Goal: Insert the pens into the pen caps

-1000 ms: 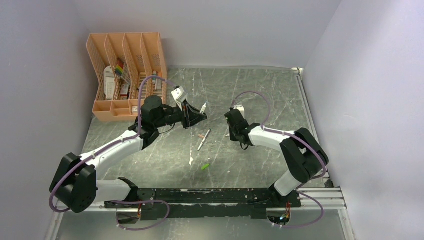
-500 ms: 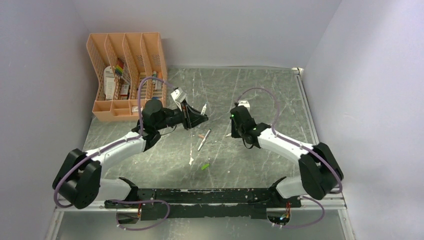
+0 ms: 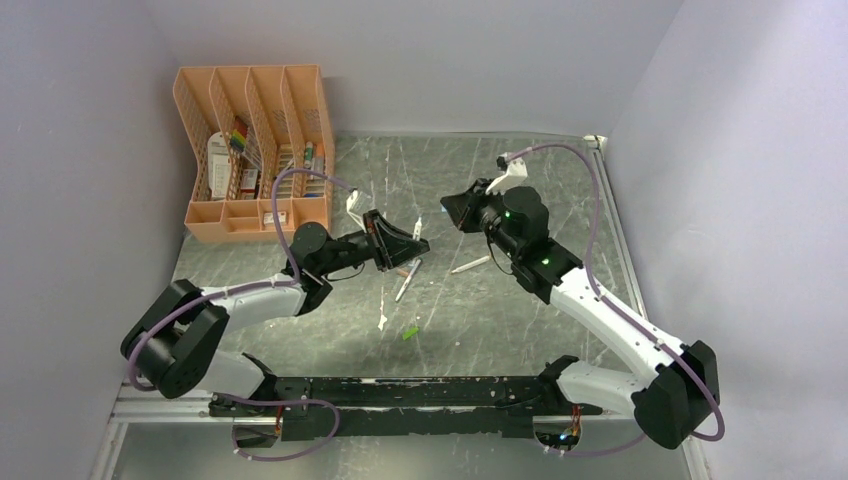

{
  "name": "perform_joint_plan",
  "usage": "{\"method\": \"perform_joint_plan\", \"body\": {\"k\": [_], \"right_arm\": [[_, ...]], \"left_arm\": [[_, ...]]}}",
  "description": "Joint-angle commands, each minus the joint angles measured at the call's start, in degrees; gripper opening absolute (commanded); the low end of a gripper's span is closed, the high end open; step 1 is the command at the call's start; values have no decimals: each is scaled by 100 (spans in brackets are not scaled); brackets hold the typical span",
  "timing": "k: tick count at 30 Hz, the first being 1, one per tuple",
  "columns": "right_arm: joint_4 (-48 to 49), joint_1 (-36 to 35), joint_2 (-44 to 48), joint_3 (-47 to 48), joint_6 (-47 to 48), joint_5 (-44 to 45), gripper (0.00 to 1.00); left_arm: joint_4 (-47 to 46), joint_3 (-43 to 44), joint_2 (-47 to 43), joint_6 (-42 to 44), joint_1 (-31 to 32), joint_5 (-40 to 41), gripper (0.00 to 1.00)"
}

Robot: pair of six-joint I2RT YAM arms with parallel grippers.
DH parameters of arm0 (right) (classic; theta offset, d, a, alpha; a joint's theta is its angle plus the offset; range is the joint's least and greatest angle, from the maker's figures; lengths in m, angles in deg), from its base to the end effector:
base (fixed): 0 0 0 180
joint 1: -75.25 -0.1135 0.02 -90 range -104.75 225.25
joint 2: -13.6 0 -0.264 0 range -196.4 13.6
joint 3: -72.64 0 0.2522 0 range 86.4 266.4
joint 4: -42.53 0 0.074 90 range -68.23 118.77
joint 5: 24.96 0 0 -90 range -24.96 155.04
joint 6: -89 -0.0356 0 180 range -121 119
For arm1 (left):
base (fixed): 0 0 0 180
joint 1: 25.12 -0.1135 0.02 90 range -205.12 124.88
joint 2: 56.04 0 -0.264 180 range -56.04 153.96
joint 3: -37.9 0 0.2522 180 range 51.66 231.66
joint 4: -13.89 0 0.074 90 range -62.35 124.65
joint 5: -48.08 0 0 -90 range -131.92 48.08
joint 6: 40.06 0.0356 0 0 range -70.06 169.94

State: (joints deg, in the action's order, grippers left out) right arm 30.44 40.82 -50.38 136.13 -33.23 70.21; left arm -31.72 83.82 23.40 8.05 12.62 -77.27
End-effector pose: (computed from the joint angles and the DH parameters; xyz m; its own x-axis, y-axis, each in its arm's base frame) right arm 0.2189 0.1462 0.3247 -0.4136 0.3605 -0.8361 -0.3192 0.8026 0.5039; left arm 0.2109 -0.1893 0.2553 -0.5088 -0.2949 -0.8088 0.8153 0.1368 -0.5627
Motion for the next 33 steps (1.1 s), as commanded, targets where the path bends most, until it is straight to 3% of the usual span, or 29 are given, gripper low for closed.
{"method": "perform_joint_plan", "body": {"k": [1,6,13,33], "right_arm": [[1023,20,104,132,-171,-817,0],[1552,24,192,36,-332,-1116,0],[1909,13,244,-54,-377,-1558,0],[2015,-86,366,-314,-478,-1777,0]], "left_arm": [[-969,31,239,-330,70,-99,7],[-1327,14,405,-487,101,-102,7],[-894,173,300,-261,110,-171,7],[-375,390,61,-107,119,1,7]]}}
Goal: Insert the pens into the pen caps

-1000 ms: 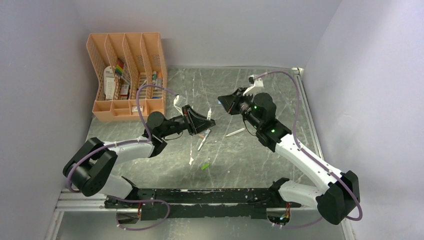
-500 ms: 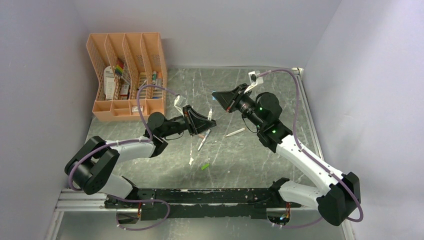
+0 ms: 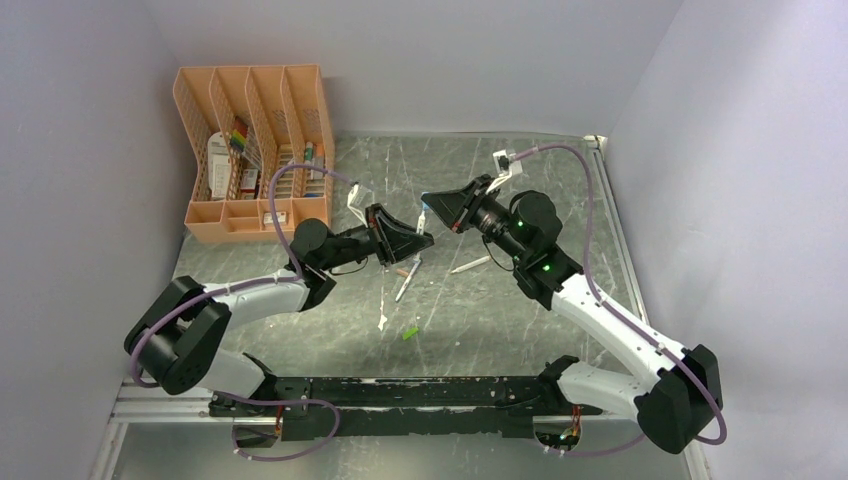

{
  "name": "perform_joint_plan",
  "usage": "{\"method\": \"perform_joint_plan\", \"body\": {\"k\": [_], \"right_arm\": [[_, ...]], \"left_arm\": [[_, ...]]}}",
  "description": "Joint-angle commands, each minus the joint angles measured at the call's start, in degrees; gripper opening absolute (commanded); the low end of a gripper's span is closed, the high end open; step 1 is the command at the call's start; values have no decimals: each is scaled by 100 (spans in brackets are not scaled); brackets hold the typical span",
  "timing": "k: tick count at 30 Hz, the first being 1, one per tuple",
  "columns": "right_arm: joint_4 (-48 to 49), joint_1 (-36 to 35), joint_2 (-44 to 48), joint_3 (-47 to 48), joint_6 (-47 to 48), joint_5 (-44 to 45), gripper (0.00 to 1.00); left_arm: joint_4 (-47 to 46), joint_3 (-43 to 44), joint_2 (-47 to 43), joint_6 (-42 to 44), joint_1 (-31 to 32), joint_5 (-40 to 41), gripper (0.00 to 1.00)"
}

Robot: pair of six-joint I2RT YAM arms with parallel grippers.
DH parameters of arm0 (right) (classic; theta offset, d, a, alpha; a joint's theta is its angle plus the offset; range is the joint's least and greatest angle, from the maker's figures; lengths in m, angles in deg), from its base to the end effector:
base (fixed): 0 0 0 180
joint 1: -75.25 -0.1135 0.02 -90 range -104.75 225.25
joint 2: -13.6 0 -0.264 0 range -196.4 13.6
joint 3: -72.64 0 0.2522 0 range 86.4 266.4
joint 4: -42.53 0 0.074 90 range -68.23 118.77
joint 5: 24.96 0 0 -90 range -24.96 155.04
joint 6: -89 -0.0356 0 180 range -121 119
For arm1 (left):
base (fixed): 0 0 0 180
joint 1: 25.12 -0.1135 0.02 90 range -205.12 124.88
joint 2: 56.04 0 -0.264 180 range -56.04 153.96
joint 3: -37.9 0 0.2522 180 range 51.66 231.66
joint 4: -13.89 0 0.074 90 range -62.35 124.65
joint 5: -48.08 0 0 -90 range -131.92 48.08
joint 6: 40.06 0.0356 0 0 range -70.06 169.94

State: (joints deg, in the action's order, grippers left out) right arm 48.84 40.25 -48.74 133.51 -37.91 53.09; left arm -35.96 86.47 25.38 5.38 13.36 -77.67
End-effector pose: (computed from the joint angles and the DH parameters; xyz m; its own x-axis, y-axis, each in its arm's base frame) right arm 0.2071 0.1540 0.3500 -0.3832 0.4489 -0.8072 -0.6253 0.5171 0.5844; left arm 0.2148 -0.1973 0.2678 -0.4981 -0.3315 -0.8012 0.8321 0.0773 -0.5493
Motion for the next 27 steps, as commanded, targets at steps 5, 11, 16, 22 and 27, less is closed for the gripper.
{"method": "perform_joint_plan", "body": {"k": [5,11,16,22,27], "right_arm": [[228,-35,239,-20,16,-22,0],[258,-30,203,-11,6,-89,0],[284,-33,179,-12,23,-91,0],[321,-36,111,-16,18,-137,0],[301,-35,156,-85,16,-135,0]], "left_arm": [[-70,89,-59,93,45,-10,7],[-67,150,-48,94,68,-66,7],[36,189,-11,166,118,-98,7],[112,232,-16,205,142,-109,7],[96,182,-81,226,140,28,7]]}}
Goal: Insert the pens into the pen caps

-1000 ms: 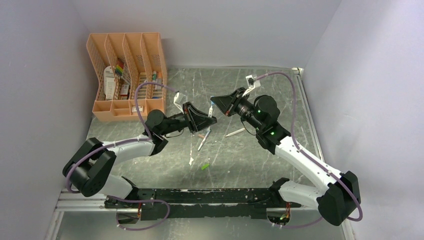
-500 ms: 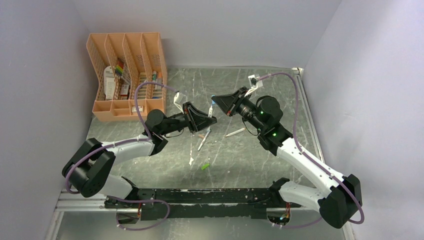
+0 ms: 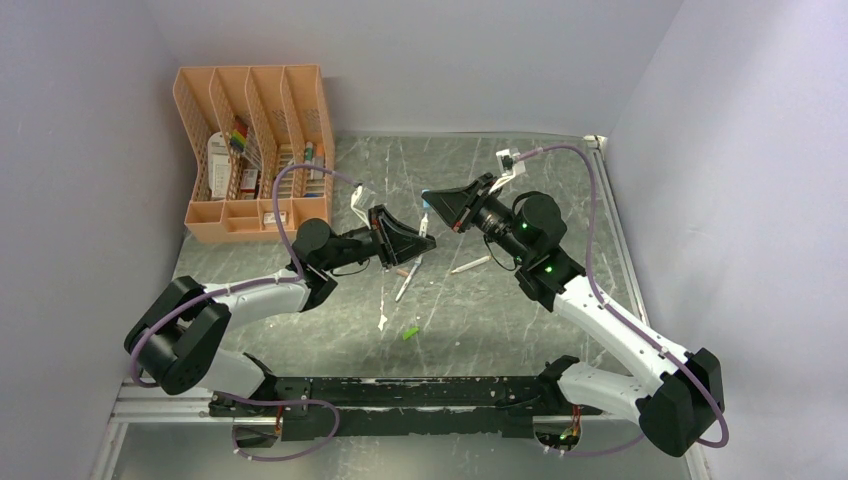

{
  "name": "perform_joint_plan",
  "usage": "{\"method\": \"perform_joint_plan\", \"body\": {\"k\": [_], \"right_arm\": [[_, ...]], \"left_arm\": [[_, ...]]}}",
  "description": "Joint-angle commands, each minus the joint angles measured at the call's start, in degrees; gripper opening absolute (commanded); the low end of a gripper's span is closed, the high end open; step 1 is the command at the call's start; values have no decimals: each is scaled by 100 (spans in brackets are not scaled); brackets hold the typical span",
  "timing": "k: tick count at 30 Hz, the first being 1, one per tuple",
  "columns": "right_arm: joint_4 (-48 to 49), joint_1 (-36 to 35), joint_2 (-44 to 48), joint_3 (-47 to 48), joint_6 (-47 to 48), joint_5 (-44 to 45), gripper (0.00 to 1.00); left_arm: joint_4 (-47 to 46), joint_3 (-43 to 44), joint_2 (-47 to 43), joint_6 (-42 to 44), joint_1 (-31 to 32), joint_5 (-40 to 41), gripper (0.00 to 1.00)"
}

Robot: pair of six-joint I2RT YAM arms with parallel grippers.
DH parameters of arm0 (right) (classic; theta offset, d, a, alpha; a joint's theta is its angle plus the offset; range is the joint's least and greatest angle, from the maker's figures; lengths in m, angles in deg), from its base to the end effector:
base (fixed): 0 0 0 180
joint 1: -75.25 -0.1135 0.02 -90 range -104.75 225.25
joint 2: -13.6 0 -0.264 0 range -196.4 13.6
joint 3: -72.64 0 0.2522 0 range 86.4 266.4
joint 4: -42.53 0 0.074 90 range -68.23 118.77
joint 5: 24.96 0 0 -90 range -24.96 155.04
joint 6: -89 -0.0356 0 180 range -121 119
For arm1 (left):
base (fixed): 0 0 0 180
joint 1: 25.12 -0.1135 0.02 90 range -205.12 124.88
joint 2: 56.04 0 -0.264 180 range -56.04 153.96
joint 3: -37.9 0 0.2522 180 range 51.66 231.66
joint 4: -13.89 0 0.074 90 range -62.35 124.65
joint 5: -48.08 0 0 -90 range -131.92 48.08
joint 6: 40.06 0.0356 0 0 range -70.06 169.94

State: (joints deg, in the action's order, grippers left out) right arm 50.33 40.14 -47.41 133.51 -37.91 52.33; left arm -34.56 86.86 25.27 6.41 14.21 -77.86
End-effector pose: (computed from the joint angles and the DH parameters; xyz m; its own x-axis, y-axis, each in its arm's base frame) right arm 0.2016 0.1513 0.3583 -0.3569 0.4652 -0.8101 -0.6567 0.4917 0.5718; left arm 0.2126 -0.2012 0.2680 -0.4983 -0.3126 -0.8087 0.8360 0.0739 -0.5437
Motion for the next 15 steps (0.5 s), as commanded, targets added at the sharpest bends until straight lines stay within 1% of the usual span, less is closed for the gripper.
{"method": "perform_joint_plan", "body": {"k": [1,8,15], "right_arm": [[140,-21,37,-106,16,-55,0],[63,-26,102,-236,24,-6,0],[134,-37,168,-311,-77,-67,0]], "left_arm": [[-60,145,-72,125,57,52,7],[-74,181,-136,138,56,37,7],[141,181,-207,254,57,315,7]]}}
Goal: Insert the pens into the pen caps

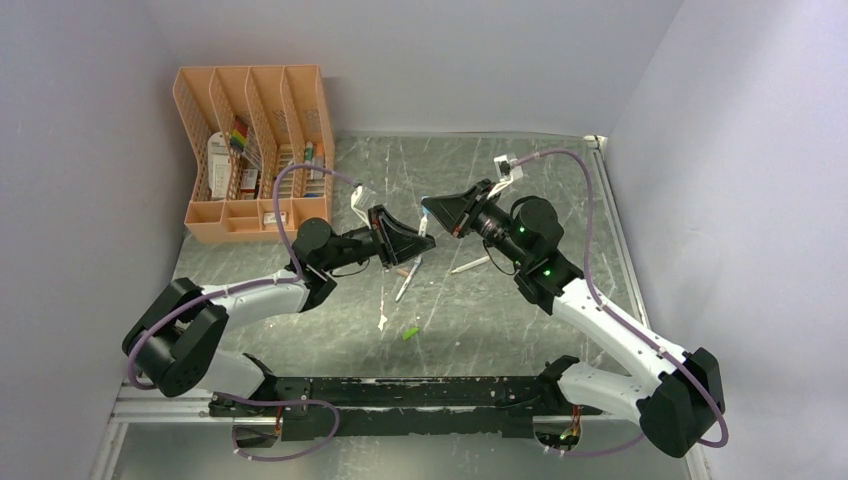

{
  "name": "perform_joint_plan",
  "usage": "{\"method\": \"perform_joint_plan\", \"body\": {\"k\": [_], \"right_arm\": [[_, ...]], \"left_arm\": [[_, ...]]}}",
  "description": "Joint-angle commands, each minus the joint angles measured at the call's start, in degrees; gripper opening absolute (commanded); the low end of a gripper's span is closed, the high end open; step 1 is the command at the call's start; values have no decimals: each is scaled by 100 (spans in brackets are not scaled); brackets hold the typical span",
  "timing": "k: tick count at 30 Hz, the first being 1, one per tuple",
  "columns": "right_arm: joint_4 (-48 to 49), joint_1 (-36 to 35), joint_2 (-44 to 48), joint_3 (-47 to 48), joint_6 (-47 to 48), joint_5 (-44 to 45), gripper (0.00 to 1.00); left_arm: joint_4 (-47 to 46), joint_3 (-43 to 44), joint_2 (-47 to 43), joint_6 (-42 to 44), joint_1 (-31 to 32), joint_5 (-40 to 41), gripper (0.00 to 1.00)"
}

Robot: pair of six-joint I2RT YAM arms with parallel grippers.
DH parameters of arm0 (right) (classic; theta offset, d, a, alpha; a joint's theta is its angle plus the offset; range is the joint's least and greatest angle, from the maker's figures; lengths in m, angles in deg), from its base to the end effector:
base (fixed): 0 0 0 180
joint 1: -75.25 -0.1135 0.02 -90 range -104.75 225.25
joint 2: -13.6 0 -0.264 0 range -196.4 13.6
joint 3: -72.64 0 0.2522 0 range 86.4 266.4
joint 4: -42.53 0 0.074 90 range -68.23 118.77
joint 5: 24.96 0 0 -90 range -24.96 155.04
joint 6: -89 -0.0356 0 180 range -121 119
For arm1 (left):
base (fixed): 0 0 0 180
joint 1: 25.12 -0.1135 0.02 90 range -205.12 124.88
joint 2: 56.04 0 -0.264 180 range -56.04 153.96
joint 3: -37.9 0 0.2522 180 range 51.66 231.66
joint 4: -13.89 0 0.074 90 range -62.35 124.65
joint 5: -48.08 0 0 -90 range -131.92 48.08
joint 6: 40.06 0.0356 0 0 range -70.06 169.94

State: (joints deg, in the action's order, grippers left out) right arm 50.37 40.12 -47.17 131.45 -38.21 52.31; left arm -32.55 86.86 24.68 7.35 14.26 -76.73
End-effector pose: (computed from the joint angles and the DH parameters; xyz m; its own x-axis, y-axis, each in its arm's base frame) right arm 0.2010 0.1510 0.3464 -0.3811 0.4531 -0.8059 -0.6405 0.4992 0.5836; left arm 0.2126 -0.2008 0.2675 -0.4972 -0.3108 -0.8101 0.8303 0.1005 -0.5482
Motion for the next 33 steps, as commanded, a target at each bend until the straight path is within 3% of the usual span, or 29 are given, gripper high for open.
{"method": "perform_joint_plan", "body": {"k": [1,11,19,24,28,33], "right_arm": [[153,-45,152,-128,-56,-55,0],[107,-366,244,-311,423,386,0],[-35,-482,164,-420,564,557,0],[-293,-502,365,-387,763,698,0],[-510,-503,476,-324,949,769,0],[-572,-505,558,-208,991,736,13]], "left_arm": [[-106,199,-119,136,53,226,7],[-874,585,268,-485,50,504,7],[-396,810,212,-87,50,694,7],[472,941,73,545,51,986,7],[385,949,59,711,47,855,7],[253,976,105,946,48,483,7]]}}
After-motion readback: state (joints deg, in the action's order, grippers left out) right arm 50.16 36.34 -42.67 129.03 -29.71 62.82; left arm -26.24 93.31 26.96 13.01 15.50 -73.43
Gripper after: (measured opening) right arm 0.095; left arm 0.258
